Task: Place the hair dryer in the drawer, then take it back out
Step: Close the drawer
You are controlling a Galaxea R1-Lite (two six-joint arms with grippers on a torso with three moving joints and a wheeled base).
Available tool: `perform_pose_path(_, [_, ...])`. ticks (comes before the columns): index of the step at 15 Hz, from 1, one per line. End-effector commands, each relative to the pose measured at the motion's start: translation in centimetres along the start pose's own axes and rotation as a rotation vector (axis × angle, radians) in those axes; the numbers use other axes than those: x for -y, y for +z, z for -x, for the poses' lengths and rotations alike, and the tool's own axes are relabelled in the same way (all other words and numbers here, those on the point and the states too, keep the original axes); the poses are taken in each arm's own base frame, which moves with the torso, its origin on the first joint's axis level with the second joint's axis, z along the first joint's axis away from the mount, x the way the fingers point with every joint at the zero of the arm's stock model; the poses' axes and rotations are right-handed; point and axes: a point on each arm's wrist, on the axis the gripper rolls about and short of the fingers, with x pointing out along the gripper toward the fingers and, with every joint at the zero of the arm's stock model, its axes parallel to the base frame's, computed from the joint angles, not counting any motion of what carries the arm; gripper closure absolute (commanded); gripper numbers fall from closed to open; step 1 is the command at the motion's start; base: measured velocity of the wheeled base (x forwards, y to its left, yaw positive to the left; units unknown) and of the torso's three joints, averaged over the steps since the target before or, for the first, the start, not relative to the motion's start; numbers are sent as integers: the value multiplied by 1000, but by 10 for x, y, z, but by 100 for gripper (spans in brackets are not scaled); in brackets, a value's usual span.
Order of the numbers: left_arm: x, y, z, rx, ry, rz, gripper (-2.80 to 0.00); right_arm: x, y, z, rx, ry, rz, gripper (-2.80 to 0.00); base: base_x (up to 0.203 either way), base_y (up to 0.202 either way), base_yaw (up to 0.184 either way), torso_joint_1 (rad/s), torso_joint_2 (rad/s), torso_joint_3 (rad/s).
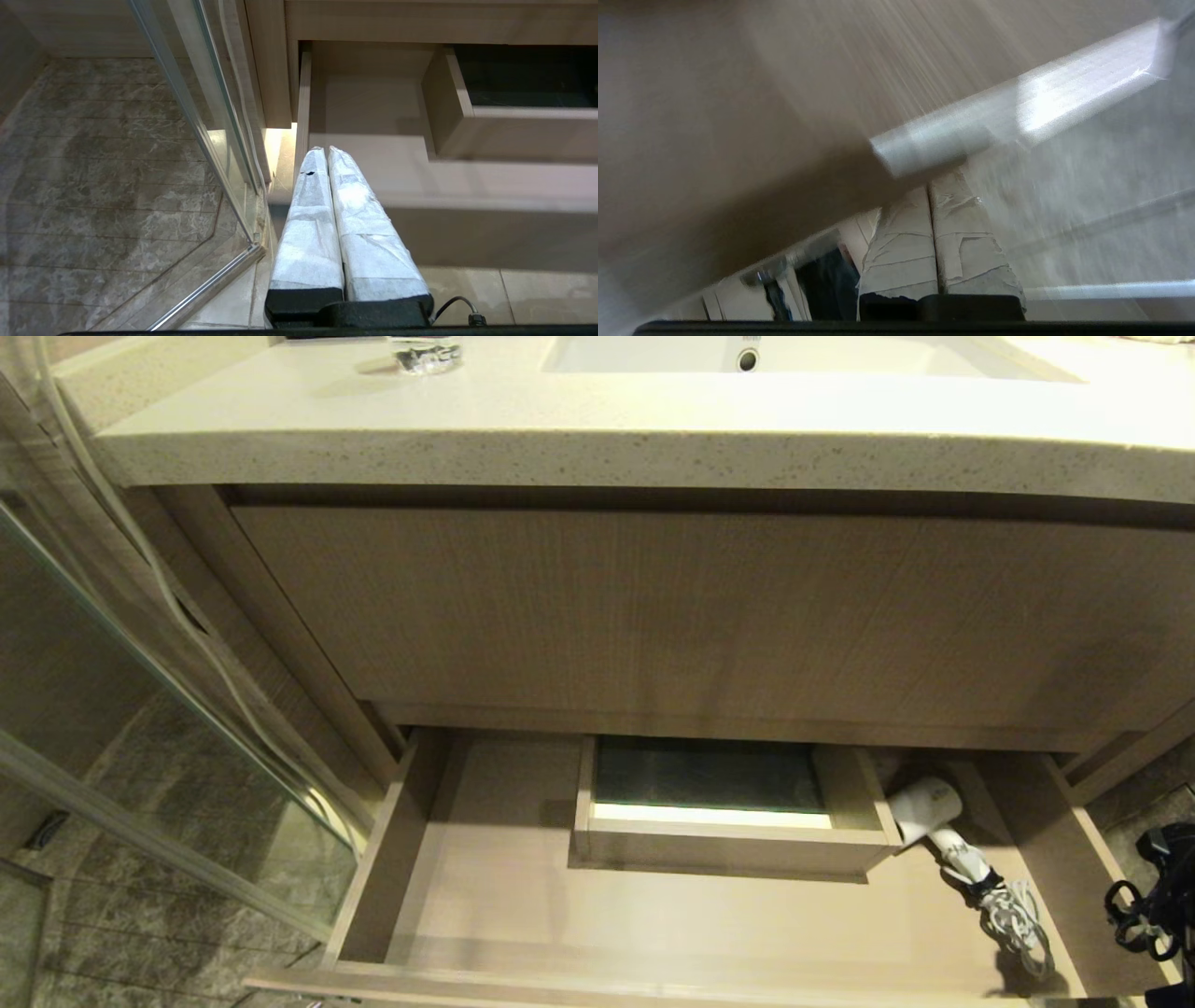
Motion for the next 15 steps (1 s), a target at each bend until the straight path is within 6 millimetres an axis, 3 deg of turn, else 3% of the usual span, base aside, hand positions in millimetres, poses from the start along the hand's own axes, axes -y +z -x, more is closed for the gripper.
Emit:
perform_pose_path(1, [0, 0, 0, 0, 0, 0, 0, 3, 4, 5, 47, -21, -20, 0, 0, 0, 0, 0, 0, 0])
perform_pose_path(4, [0, 0, 0, 0, 0, 0, 0, 8, 27, 20, 236, -59, -75, 0, 0, 0, 0, 0, 0, 0])
perform_pose_path(8, [0, 0, 0, 0, 0, 0, 0, 14, 64, 66, 595, -145, -162, 0, 0, 0, 0, 0, 0, 0])
perform_pose_path(10, [0, 0, 0, 0, 0, 0, 0, 20, 72, 92, 751, -178, -204, 0, 0, 0, 0, 0, 0, 0])
perform_pose_path(12, [0, 0, 0, 0, 0, 0, 0, 27, 68, 111, 849, -193, -207, 0, 0, 0, 0, 0, 0, 0])
perform_pose_path(15, [0, 0, 0, 0, 0, 0, 0, 41, 40, 143, 985, -187, -147, 0, 0, 0, 0, 0, 0, 0])
